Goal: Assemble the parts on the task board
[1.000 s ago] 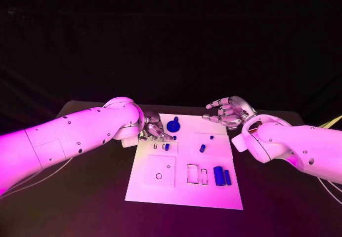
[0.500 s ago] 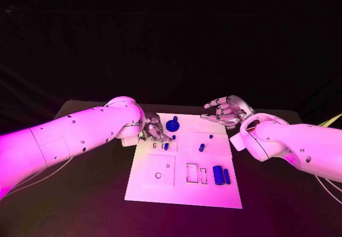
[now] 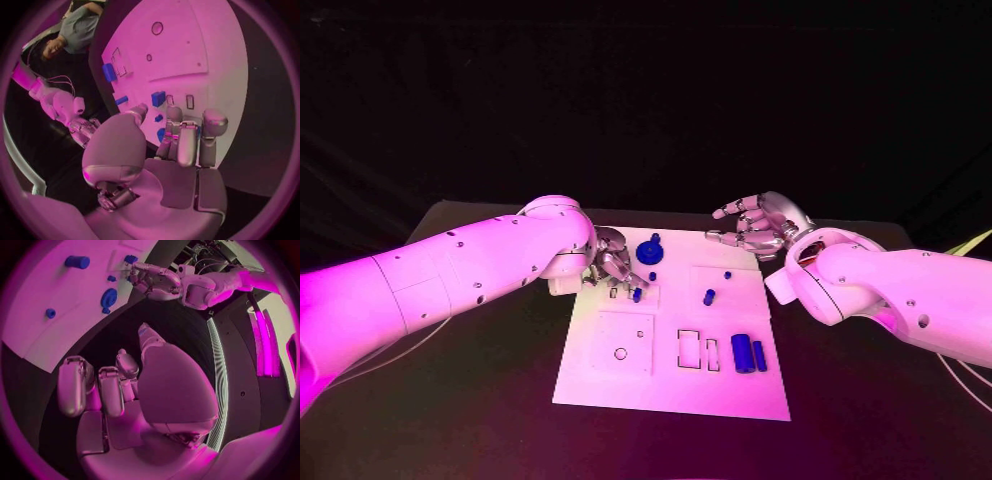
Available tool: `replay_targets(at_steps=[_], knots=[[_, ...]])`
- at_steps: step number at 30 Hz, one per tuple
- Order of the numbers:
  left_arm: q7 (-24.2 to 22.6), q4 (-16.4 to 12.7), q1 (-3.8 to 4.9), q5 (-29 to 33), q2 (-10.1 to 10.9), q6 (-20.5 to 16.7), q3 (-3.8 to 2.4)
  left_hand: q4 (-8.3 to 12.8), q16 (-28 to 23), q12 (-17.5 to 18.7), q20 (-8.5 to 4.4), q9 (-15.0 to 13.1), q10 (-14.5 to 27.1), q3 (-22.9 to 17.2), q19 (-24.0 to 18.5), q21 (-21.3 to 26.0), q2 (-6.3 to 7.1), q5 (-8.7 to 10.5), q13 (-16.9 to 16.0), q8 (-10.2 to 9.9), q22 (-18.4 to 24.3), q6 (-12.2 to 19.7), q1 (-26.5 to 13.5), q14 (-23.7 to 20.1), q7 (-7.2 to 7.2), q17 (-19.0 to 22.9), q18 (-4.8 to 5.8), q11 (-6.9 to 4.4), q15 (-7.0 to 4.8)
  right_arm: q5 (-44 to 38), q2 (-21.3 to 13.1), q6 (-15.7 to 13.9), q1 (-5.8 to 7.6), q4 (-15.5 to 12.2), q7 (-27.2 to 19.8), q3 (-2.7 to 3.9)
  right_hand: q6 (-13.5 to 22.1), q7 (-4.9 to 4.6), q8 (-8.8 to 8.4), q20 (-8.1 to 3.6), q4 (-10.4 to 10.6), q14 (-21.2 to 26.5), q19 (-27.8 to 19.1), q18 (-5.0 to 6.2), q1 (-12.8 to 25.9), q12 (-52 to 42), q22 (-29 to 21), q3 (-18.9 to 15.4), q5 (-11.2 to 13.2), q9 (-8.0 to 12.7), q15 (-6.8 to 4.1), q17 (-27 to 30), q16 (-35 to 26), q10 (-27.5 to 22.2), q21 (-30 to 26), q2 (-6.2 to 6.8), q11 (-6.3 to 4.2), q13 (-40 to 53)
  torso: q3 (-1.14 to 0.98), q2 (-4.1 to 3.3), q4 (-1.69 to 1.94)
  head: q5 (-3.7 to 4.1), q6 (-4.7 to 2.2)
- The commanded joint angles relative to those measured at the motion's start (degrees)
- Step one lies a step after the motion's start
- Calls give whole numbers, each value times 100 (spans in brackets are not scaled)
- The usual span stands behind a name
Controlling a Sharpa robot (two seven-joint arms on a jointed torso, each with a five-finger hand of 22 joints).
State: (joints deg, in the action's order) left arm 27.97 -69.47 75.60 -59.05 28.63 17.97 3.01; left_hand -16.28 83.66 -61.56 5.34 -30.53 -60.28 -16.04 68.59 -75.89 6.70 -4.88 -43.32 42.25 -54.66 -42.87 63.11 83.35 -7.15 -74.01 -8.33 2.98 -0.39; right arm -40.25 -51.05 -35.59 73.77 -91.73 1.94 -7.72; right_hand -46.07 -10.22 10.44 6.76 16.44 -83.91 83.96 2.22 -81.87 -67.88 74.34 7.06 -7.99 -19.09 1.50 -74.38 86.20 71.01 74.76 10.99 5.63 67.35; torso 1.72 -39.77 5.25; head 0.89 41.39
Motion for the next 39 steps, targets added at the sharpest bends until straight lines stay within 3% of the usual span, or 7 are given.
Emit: replay_targets(at_steps=[1, 13, 34, 39], knots=[[-39, 5, 3, 33, -26, 35, 2, -47, 130, -1, 1, -85, 53, 311, 69, -105, -83, -28, 10, -57, -126, 49, -7, 158, -1, -565, 173, 5, -5, -14, 11, 23, 1, 3, -3, 3, 0, -15, 155, 4, 25, -343, -95, 142, 149, 60, 625, 40, -27, -48, -50, -783, -58, -163, -69, -113, -19, -36, -2, 2, 1, 2, -1], [-88, 62, -12, 123, -72, 135, 34, -45, 140, -28, 11, -115, 40, 351, 69, -124, -148, -23, -12, -43, -150, -13, 4, 160, 8, -574, 174, 1, -3, -15, 34, 49, 0, 21, 11, 3, 1, -14, 163, 5, 23, -344, -93, 141, 153, 55, 626, 43, -29, -49, -49, -785, -57, -161, -68, -121, -19, -33, -3, 6, 5, -1, 11], [-125, 69, -16, 136, -87, 202, 55, -27, 151, -52, 9, -213, 54, 219, 33, -158, -388, -36, -20, -58, -173, -82, 513, 152, 36, -576, 171, -24, -20, -21, 54, 87, 0, 31, 34, 2, 1, -12, 181, 5, 19, -343, -90, 140, 152, 48, 628, 53, -30, -52, -50, -782, -60, -158, -66, -140, -21, -32, -2, -2, 3, -6, 14], [-141, 74, -16, 159, -91, 254, 60, -16, 156, -59, 2, -276, 50, 144, 35, -172, -390, -31, -26, -29, -194, -100, 687, 154, 58, -581, 173, -44, -36, -21, 70, 98, 0, 42, 36, 2, -1, -11, 190, 5, 17, -341, -90, 140, 151, 41, 627, 60, -30, -53, -51, -778, -62, -153, -68, -152, -22, -29, -1, -4, 8, 4, 24]])
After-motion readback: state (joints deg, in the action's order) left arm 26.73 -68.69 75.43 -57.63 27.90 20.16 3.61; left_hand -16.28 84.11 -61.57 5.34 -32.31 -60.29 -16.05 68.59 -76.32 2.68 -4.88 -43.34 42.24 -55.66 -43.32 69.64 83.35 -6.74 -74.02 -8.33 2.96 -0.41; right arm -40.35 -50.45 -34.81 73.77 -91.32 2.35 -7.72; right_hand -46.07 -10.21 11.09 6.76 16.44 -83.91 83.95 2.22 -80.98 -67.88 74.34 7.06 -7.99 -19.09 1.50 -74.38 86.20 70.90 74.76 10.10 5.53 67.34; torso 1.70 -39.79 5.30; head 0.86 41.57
